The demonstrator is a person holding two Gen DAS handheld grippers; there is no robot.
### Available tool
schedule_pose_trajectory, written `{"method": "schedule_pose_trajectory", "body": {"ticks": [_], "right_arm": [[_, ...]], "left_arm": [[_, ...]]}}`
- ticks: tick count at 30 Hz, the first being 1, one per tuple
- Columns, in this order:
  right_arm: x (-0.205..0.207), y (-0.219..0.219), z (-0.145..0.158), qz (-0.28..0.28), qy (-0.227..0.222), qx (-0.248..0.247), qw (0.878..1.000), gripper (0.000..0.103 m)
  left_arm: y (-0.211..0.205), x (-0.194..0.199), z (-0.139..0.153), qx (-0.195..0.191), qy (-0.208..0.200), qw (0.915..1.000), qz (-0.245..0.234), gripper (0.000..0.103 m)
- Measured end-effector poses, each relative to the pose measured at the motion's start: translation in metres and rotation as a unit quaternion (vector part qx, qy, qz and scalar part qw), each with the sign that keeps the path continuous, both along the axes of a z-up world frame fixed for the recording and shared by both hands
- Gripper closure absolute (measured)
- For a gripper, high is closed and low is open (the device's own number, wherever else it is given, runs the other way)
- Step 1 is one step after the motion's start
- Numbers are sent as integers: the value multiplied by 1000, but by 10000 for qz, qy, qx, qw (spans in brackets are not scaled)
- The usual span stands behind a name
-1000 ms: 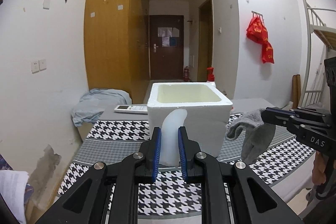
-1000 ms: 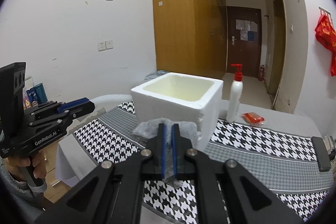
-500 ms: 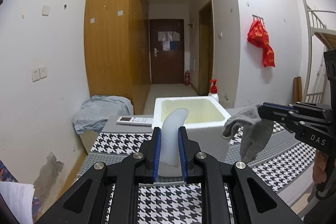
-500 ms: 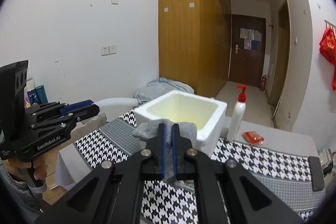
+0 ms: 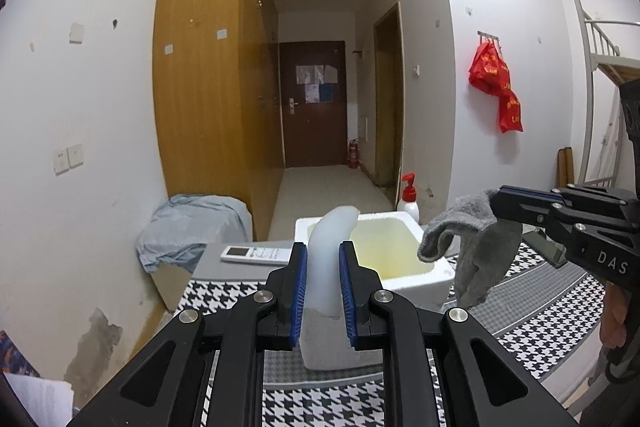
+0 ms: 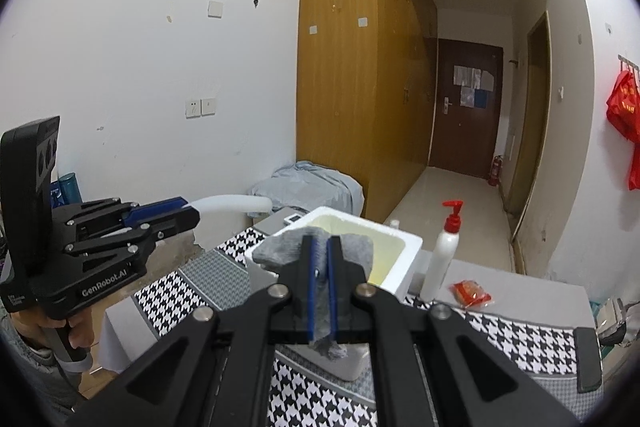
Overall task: Organize soft objects
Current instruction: 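Carry the foam tube in the left tool and grey cloth in the right tool over the box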
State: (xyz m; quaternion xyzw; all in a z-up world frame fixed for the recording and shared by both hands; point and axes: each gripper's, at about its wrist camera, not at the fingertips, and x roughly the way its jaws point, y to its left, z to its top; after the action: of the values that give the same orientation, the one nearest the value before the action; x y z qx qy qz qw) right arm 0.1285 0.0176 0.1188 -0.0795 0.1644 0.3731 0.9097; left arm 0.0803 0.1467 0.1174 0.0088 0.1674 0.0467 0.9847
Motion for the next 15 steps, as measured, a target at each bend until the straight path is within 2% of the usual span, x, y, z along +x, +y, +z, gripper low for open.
{"method": "schedule_pose_trajectory", "body": {"ticks": [15], "right_arm": [[38, 12, 7, -59, 1, -73, 10000, 96]], "left_arm": [[6, 32, 1, 61, 10, 10000, 4, 85]]}}
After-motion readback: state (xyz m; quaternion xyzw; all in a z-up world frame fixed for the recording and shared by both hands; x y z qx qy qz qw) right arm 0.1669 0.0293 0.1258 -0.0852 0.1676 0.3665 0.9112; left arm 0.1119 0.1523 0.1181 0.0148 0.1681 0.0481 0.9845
